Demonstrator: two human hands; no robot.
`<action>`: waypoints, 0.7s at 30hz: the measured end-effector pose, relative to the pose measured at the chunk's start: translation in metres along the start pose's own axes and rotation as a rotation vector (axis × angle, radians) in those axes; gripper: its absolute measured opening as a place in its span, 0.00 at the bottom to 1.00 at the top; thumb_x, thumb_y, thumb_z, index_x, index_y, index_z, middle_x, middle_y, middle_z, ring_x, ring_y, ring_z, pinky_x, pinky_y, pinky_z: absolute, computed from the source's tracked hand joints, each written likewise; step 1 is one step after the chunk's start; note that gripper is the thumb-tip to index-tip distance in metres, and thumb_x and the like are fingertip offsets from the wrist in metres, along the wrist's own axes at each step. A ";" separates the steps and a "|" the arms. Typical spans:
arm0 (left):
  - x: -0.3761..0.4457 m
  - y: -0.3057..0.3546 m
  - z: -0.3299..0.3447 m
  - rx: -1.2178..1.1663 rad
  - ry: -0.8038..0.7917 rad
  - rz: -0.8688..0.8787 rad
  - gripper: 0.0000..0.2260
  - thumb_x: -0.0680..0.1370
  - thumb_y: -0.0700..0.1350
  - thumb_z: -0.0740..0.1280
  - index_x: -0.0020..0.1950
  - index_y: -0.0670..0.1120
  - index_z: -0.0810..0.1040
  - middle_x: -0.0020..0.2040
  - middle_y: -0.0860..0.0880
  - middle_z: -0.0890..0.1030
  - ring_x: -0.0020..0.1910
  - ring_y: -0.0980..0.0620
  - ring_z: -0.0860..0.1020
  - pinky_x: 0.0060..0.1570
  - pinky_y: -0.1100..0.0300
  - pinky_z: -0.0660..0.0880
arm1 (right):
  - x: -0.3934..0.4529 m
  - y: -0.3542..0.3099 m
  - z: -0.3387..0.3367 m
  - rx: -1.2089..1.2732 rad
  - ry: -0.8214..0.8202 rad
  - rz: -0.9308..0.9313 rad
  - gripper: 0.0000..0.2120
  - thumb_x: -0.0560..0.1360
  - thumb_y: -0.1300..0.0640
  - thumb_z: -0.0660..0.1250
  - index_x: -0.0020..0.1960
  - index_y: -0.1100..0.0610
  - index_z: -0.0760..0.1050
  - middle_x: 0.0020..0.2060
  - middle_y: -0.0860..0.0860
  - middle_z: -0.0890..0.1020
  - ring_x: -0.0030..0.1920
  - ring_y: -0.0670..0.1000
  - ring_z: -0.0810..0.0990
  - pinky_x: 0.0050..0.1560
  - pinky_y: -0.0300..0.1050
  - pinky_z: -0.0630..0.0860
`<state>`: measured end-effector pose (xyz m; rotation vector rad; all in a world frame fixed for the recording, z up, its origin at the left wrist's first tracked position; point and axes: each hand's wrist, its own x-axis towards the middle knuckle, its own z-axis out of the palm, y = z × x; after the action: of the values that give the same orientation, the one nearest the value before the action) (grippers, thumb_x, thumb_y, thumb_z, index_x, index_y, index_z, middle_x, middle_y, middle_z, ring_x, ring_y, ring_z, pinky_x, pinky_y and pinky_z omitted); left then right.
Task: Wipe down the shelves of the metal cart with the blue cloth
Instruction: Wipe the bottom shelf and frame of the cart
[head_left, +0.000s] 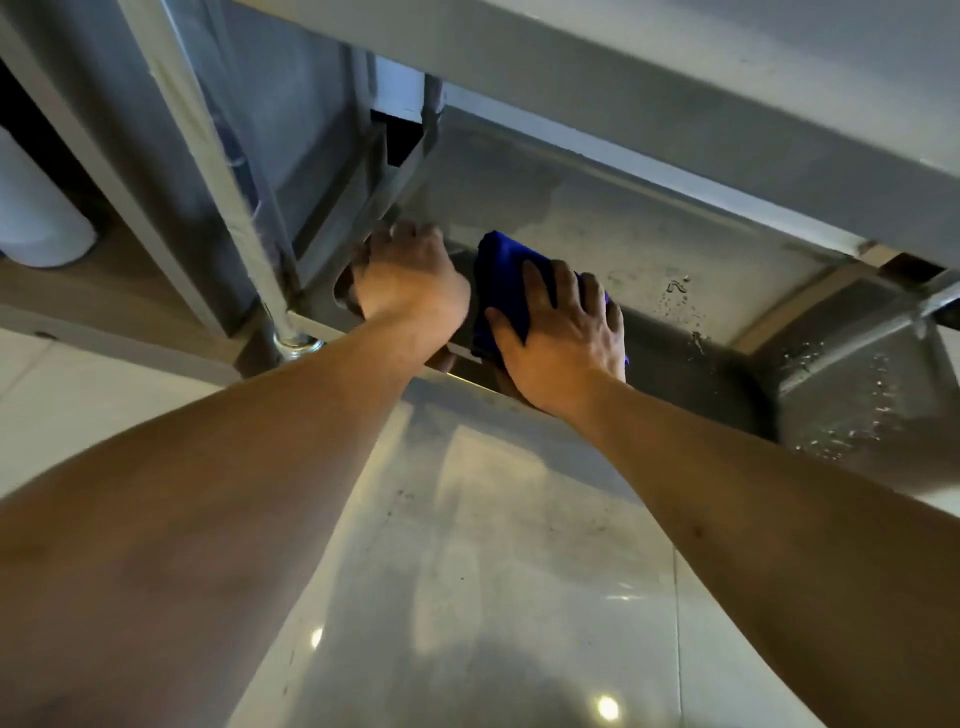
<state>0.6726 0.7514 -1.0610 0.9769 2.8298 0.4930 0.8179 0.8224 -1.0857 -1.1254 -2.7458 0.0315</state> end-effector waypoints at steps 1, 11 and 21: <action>-0.003 0.009 0.004 -0.032 0.010 0.032 0.22 0.77 0.45 0.64 0.72 0.49 0.71 0.69 0.43 0.73 0.70 0.41 0.69 0.69 0.41 0.67 | 0.007 0.005 0.000 -0.002 -0.005 0.020 0.33 0.77 0.31 0.47 0.77 0.46 0.57 0.73 0.52 0.64 0.71 0.60 0.63 0.69 0.64 0.63; -0.009 0.019 0.030 -0.012 0.110 0.172 0.16 0.78 0.45 0.60 0.66 0.52 0.74 0.71 0.46 0.73 0.74 0.43 0.65 0.75 0.37 0.54 | 0.109 0.060 0.017 -0.024 -0.007 0.147 0.35 0.76 0.29 0.48 0.78 0.46 0.58 0.73 0.53 0.64 0.71 0.61 0.62 0.68 0.64 0.61; -0.007 0.016 0.037 -0.055 0.177 0.175 0.18 0.76 0.44 0.60 0.65 0.52 0.76 0.67 0.49 0.77 0.71 0.45 0.68 0.75 0.39 0.57 | 0.192 0.076 0.023 -0.050 -0.011 0.262 0.33 0.78 0.32 0.49 0.77 0.48 0.60 0.72 0.56 0.67 0.71 0.64 0.63 0.68 0.64 0.60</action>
<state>0.6948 0.7690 -1.0906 1.2346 2.8786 0.7050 0.7319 1.0119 -1.0857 -1.4948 -2.6025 0.0028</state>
